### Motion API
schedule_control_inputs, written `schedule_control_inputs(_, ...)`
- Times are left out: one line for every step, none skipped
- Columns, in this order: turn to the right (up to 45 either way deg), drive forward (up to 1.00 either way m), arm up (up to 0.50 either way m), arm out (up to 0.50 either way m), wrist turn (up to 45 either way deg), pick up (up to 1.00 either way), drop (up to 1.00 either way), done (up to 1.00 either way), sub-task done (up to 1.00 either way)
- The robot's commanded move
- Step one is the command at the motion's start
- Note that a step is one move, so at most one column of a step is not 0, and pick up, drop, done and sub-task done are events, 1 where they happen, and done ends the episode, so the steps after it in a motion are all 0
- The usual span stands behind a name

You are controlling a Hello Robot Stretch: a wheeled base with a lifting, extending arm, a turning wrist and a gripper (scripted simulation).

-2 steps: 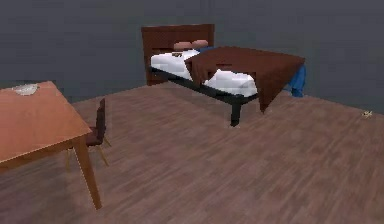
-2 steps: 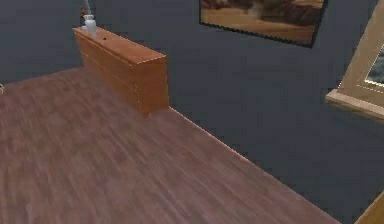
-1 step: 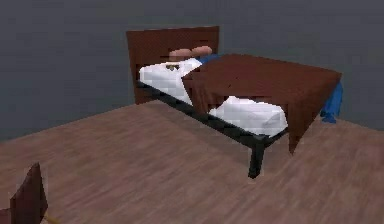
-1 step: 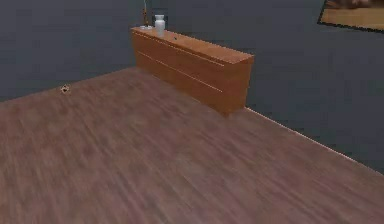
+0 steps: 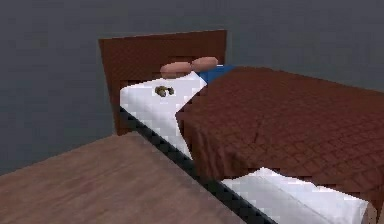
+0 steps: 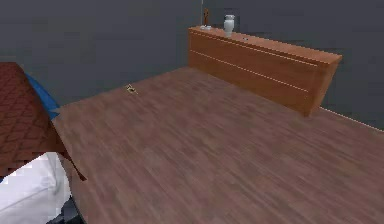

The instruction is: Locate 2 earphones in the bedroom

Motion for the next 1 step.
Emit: schedule_control_inputs(-18.0, 0.0, 0.0, 0.0, 0.0, 0.0, 0.0, 0.0, 0.0)
